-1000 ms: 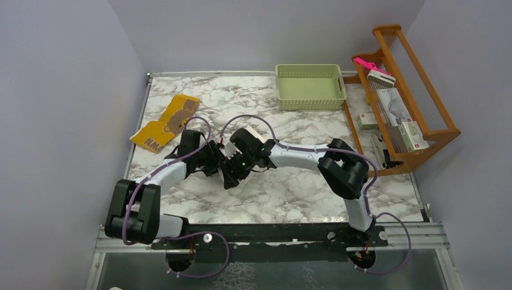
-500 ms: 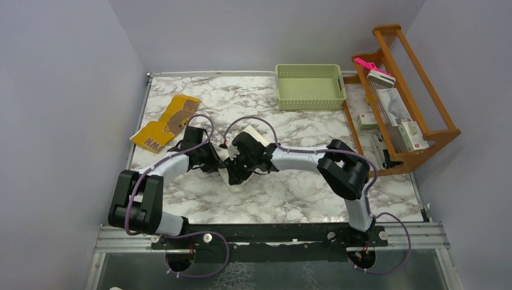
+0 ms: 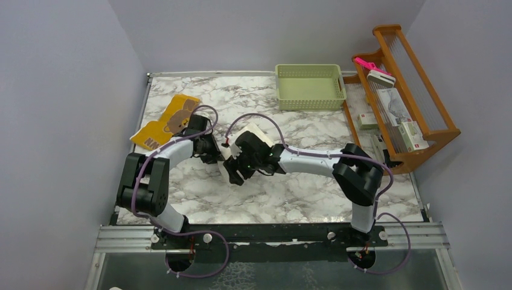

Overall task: Roll the towels
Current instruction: Roll the towel at the center of the board.

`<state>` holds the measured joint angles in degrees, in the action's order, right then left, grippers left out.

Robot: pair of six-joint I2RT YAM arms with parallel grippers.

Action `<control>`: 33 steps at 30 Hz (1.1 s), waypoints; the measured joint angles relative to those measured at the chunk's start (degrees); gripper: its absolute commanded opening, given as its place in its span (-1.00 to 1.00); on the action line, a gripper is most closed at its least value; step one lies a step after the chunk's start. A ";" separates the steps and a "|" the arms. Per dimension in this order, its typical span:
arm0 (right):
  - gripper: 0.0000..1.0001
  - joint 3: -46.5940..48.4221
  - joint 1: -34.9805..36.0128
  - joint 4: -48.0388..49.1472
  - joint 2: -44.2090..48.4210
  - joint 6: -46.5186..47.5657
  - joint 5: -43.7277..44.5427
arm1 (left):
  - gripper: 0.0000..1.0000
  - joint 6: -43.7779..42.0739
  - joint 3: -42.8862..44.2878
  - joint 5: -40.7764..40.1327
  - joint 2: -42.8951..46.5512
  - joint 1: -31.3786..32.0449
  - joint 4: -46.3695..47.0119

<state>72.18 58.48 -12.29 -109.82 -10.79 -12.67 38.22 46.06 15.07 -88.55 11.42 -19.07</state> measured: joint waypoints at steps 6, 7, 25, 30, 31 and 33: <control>0.25 -0.24 3.76 0.26 2.25 0.13 8.81 | -1.00 -0.44 3.28 -0.83 -3.39 -0.04 -1.99; 0.24 -0.24 4.66 0.22 2.10 0.09 10.34 | -1.00 -0.42 3.48 -0.83 -3.63 -0.04 -2.23; -0.98 4.37 9.44 2.93 -7.61 -1.70 30.58 | -1.00 -0.13 7.43 -0.42 -7.30 -0.15 -6.58; -0.98 3.10 10.47 5.55 -7.82 -1.73 31.15 | -0.86 -0.07 7.61 0.37 -7.50 -0.79 -6.75; -0.98 1.68 10.38 7.43 -7.23 -1.62 29.86 | -0.71 -0.13 7.54 0.59 -7.30 -1.22 -6.75; -0.98 -2.49 9.90 11.72 -5.11 -1.79 25.64 | -0.18 -0.28 7.06 1.03 -6.60 -1.97 -6.71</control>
<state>69.69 68.38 -0.58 -114.93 -12.58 12.97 37.93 53.12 16.10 -95.15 9.45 -25.78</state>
